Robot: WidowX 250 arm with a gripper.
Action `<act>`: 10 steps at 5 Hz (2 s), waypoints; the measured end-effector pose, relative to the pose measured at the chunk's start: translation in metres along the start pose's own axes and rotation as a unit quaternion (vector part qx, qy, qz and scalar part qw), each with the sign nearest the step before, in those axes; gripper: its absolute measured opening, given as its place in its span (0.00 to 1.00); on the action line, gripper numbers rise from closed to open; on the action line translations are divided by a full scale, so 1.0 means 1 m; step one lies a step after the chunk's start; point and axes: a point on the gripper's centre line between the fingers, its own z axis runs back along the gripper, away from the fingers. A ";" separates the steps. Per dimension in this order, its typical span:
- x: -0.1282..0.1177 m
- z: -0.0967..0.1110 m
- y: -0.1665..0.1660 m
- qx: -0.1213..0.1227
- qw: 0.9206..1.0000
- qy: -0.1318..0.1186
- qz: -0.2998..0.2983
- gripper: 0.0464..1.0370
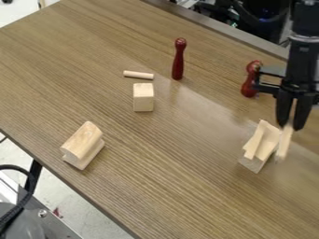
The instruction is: Put the long cube on top of the cube.
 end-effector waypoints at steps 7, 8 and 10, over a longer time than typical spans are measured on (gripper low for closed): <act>0.001 -0.011 0.018 0.039 0.999 -0.013 -0.004 0.11; 0.002 -0.011 0.020 0.041 0.999 -0.018 -0.002 0.33; 0.003 -0.011 0.019 0.041 0.999 -0.022 0.005 0.93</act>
